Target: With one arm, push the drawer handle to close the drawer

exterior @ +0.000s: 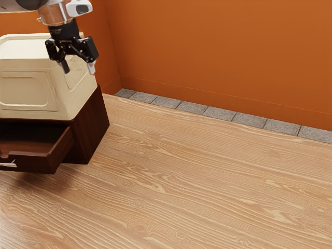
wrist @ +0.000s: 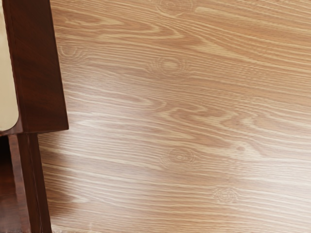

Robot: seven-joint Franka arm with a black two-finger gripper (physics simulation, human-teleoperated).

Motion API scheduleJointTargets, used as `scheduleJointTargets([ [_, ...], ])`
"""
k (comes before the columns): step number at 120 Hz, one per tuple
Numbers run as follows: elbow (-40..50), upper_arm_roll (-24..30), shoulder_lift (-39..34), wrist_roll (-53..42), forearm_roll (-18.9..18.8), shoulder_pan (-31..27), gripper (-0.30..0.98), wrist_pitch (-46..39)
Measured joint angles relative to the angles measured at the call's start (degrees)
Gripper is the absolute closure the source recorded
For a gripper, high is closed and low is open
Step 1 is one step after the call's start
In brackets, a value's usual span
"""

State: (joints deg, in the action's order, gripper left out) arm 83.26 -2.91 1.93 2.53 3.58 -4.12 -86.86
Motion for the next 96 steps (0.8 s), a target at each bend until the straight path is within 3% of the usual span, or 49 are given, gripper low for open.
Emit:
scheduleJointTargets([
  [9, 3.8, 0.0, -2.6, 0.2, 0.1, -0.1, 0.0, -0.4],
  [26, 29.4, -0.2, -22.9, 1.0, 0.1, 0.4, 0.0, -4.3],
  [53, 54.7, -0.2, -44.5, 3.2, -1.7, -11.2, 0.0, -6.1],
  [74, 62.8, -2.7, -47.8, 4.2, -5.4, -13.2, 0.03, -8.7],
  [96, 64.7, -9.7, -47.8, 4.7, -11.2, -13.3, 0.23, -10.3],
])
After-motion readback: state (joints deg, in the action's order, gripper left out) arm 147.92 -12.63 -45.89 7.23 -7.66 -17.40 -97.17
